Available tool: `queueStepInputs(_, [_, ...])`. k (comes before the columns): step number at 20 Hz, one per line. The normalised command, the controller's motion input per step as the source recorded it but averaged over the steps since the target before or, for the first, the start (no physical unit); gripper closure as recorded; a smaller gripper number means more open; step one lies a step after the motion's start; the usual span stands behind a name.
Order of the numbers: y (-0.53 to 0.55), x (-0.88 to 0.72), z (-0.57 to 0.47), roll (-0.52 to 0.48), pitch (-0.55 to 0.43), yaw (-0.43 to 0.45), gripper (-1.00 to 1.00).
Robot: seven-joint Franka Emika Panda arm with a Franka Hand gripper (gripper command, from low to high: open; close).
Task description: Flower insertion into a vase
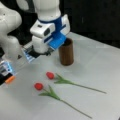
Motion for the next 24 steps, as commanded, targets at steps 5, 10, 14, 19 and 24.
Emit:
queueStepInputs(5, [0.14, 0.09, -0.42, 0.111, -0.070, 0.061, -1.00])
queueStepInputs(10, [0.08, 0.02, -0.25, 0.096, -0.107, 0.033, -1.00])
queueStepInputs(14, [0.04, -0.03, -0.27, 0.075, -0.145, 0.008, -1.00])
queueStepInputs(19, [0.07, -0.06, -0.41, 0.073, -0.107, 0.002, -1.00])
queueStepInputs(24, [0.07, -0.06, -0.29, 0.089, -0.079, 0.001, -1.00])
